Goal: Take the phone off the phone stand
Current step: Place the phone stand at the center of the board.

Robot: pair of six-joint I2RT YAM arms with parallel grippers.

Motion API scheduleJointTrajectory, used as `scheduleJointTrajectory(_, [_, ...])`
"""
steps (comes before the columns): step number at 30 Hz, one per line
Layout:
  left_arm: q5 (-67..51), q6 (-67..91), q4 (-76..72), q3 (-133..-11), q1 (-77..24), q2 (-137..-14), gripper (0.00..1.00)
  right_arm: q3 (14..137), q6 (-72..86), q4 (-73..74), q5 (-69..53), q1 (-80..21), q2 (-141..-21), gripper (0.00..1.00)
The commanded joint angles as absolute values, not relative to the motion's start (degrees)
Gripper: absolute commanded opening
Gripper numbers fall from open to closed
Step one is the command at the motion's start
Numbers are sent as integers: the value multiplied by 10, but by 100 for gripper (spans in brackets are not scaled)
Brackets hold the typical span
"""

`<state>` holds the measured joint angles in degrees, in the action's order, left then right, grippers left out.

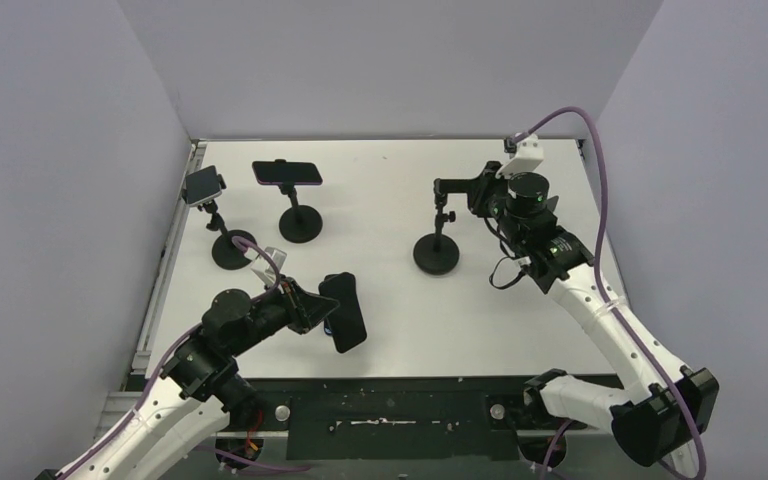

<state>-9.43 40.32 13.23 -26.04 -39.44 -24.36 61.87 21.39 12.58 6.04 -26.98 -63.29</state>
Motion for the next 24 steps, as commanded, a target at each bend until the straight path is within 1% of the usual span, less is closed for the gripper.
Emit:
scheduleJointTrajectory(1, [-103, 417, 74, -265, -395, -229, 0, 664, 216, -21, 65, -224, -649, 0])
scheduleJointTrajectory(5, [-101, 417, 84, -265, -395, -221, 0, 683, 222, -54, 55, -180, -688, 0])
scheduleJointTrajectory(13, [-97, 424, 86, -255, -395, -207, 0, 741, 234, -70, 37, -114, -757, 0])
scheduleJointTrajectory(24, [-104, 427, 52, -245, -395, -234, 0, 743, 243, -69, 14, -60, -796, 0])
